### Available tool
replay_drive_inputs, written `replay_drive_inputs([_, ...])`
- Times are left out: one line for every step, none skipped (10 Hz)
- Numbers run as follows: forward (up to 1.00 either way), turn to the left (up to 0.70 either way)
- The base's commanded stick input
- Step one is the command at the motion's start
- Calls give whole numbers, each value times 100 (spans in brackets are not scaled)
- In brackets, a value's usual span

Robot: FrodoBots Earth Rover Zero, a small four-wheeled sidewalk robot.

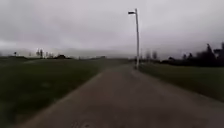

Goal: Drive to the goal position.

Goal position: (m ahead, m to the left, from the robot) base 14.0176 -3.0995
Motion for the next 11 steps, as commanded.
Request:
replay_drive_inputs([85,0])
replay_drive_inputs([85,0])
replay_drive_inputs([85,0])
replay_drive_inputs([85,0])
replay_drive_inputs([85,0])
replay_drive_inputs([85,0])
replay_drive_inputs([85,0])
replay_drive_inputs([85,-30])
replay_drive_inputs([85,-31])
replay_drive_inputs([85,-31])
replay_drive_inputs([85,-31])
